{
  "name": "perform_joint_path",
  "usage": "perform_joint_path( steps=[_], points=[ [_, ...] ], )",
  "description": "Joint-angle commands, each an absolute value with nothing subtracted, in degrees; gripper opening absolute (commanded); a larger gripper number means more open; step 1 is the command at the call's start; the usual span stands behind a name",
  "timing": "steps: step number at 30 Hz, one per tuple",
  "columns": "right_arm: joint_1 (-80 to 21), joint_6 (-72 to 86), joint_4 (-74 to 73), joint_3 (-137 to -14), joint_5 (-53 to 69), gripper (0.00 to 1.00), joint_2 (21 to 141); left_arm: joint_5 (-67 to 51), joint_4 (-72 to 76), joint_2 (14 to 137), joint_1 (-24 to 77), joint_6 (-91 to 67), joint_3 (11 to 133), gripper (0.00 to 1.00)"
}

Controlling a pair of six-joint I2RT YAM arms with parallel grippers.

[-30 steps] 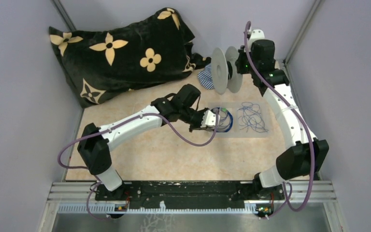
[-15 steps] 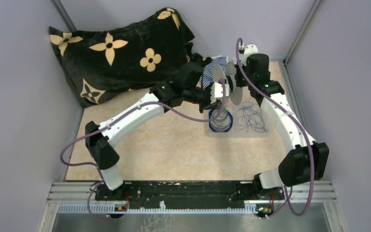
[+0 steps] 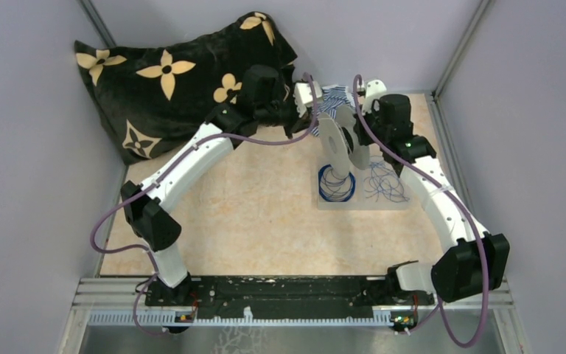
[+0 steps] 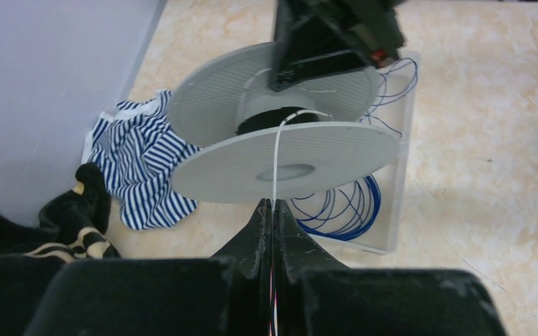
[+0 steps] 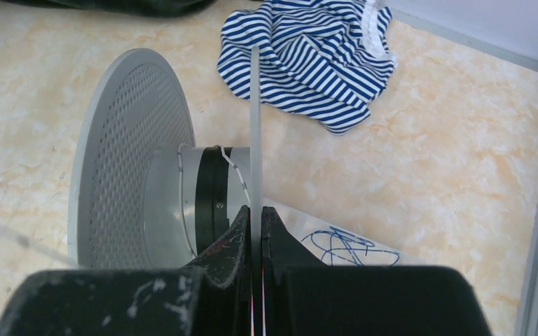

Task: Wrap the cables
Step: Wrap the cable around the cable reel.

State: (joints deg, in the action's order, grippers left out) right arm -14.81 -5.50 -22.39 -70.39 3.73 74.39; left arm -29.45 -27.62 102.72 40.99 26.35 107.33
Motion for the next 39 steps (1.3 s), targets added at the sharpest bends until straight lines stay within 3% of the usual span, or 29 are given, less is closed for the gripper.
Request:
perform_joint_path(
  steps=[1, 11, 27, 39],
  points=[
    [-16.07, -7.95, -18.62, -71.04, 7.46, 0.0, 71.27, -31.88, -23.62, 103.71, 37.66, 21.6, 110.07, 0.0],
    [-16.77, -10.9, -22.1, -71.29, 13.57, 0.0, 70.05, -31.64, -21.2, 105.94, 32.6, 20.26, 108.88, 0.0],
    [-16.68, -6.52, -27.22, -81.63, 23.86, 0.0, 70.16, -35.52, -12.88, 105.0, 26.68, 18.45, 92.93, 0.02],
    [-13.08, -1.41, -28.57, -87.92, 23.49, 0.0, 72.08, -42.15, -3.54, 99.67, 25.2, 16.24, 78.13, 0.38]
  ],
)
